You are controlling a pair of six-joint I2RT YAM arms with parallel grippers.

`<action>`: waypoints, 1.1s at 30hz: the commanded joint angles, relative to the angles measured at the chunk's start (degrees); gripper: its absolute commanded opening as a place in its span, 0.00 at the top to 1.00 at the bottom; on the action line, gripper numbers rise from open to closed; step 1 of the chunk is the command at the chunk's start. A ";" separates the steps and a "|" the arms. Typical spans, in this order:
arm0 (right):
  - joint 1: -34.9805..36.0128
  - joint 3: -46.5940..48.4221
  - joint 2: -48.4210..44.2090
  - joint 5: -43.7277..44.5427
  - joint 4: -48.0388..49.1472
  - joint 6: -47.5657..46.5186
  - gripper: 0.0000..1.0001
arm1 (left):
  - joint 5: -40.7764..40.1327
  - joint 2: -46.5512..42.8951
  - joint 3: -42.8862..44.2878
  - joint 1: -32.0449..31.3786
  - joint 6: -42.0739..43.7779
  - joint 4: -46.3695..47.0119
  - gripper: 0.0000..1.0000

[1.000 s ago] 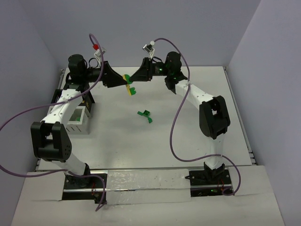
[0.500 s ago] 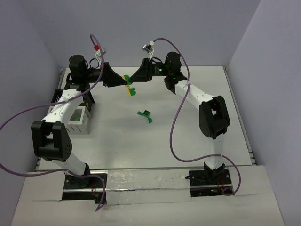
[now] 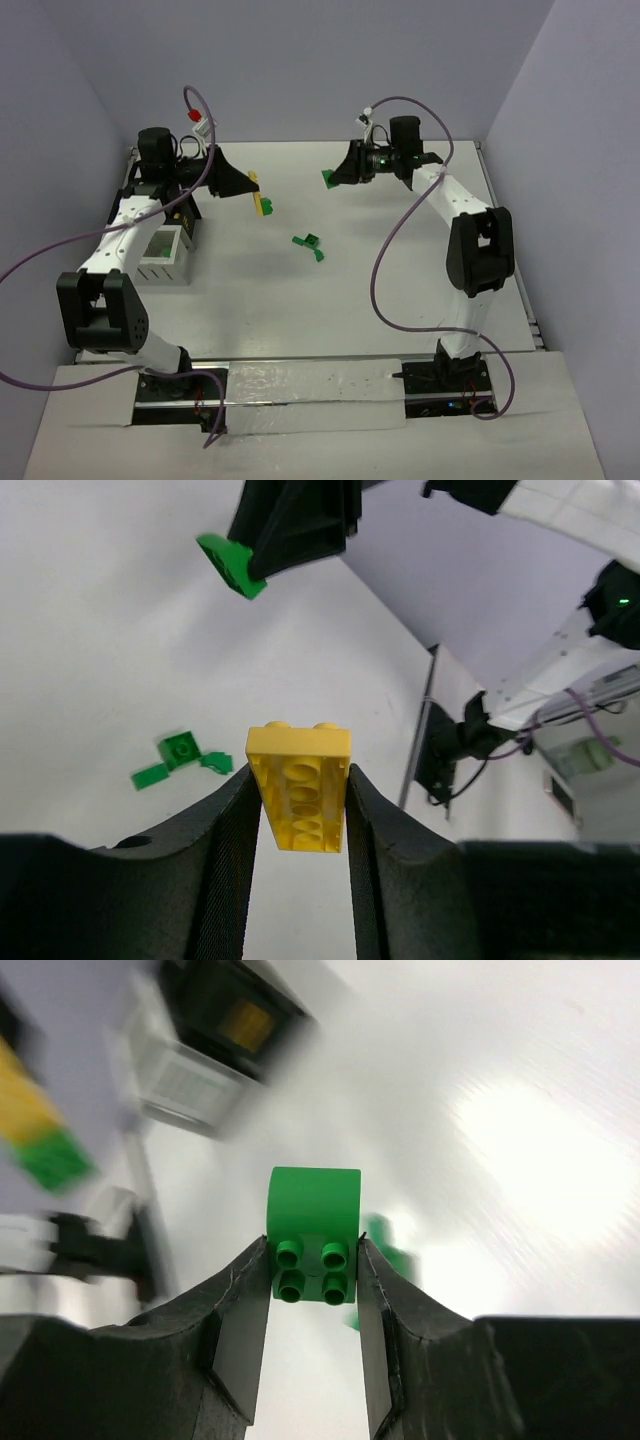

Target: Sort the legos into containers by color

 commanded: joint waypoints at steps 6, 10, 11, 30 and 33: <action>4.50 -10.00 -3.72 35.58 -26.91 -36.16 1.00 | -10.86 -4.33 4.01 1.24 7.64 -5.48 1.00; 5.64 -12.25 -2.39 42.22 -26.16 -37.46 1.00 | -12.78 -5.54 3.49 1.87 7.28 -5.32 1.00; 5.89 -13.14 -2.21 43.49 -25.70 -37.62 1.00 | -13.13 -5.79 3.39 2.03 7.40 -5.69 1.00; 7.52 -11.38 -4.02 37.00 -29.46 -38.20 0.15 | -11.84 -7.05 2.13 5.75 7.95 -8.95 1.00; 7.29 -4.37 -6.47 23.05 -30.93 -35.48 0.13 | -10.03 -7.03 1.50 5.75 7.59 -8.42 1.00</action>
